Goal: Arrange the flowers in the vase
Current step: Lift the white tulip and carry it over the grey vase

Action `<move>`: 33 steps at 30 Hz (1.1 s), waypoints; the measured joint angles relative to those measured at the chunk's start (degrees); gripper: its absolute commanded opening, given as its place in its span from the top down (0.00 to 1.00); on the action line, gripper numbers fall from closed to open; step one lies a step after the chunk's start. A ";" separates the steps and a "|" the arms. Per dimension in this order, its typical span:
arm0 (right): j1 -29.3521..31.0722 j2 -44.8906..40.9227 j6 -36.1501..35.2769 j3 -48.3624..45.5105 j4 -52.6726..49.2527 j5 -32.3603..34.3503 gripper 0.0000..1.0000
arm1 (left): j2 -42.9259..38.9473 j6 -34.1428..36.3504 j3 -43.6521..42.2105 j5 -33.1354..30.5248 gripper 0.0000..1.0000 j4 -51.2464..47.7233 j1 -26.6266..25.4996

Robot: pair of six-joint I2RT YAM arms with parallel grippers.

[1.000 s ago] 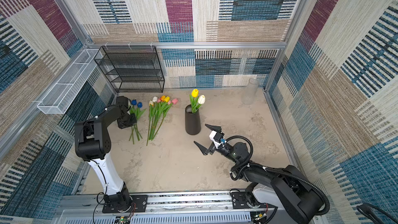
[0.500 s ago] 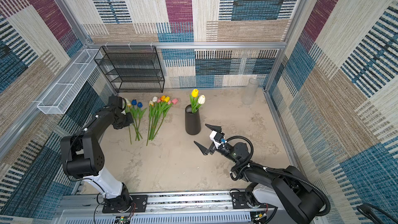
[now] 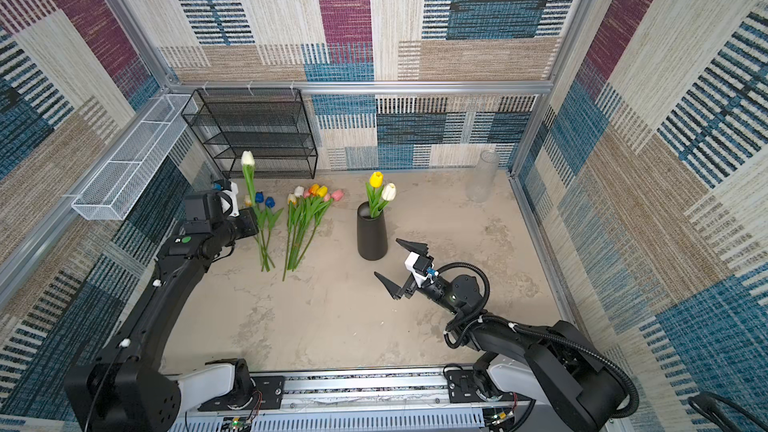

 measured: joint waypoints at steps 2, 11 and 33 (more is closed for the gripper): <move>0.00 0.00 0.02 -0.20 0.04 -0.11 0.00 | -4.09 1.09 -3.17 3.15 1.00 5.42 -3.69; 0.00 0.52 0.46 -0.22 0.42 -0.39 0.00 | -5.84 3.78 -7.89 17.86 1.00 30.51 -18.86; 0.00 -0.17 0.61 -0.59 0.66 -0.35 0.00 | 25.40 -0.92 3.10 19.19 1.00 75.52 -26.77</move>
